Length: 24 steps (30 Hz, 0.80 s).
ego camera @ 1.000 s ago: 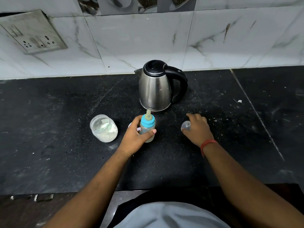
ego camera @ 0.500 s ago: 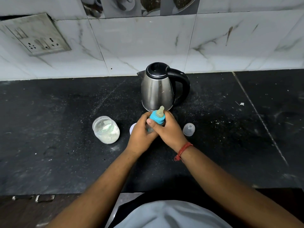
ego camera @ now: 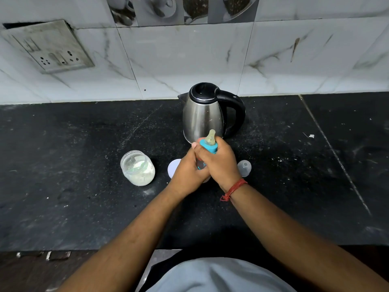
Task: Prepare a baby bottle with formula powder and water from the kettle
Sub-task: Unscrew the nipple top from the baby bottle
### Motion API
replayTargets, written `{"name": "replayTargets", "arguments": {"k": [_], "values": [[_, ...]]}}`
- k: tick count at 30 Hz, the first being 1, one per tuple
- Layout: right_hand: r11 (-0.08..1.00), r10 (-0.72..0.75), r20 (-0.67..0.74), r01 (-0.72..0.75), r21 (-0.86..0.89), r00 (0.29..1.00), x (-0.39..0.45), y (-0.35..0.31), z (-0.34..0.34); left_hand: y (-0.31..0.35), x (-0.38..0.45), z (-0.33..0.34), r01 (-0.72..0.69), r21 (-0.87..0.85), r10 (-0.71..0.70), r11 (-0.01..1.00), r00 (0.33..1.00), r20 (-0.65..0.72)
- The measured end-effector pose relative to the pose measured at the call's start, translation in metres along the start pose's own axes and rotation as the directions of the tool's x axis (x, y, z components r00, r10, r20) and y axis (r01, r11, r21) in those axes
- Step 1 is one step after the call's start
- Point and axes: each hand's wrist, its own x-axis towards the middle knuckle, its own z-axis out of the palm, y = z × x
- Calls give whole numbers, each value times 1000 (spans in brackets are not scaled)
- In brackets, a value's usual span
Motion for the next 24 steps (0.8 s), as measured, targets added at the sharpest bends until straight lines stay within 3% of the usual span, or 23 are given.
{"name": "replayTargets", "arguments": {"k": [4,7,11,13,19,24], "values": [[996,40,146,-51,72,988,3,-5,-9,5,6,-10,8,-87,6,996,987,163],[993,-8,260,-24,120,966,7,-11,-16,8,6,-15,54,-141,-14,988,961,275],[980,-121,530,17,197,839,11,-24,-29,14,2,-23,177,-335,-20,925,906,423],[980,-137,599,21,197,789,15,-29,-32,18,2,-25,202,-371,-16,906,894,448],[988,-109,408,52,148,906,16,-26,-33,19,7,-28,129,-309,-45,942,964,264],[981,-178,329,141,133,927,14,-22,-31,19,7,-33,90,-234,-32,968,970,240]]}}
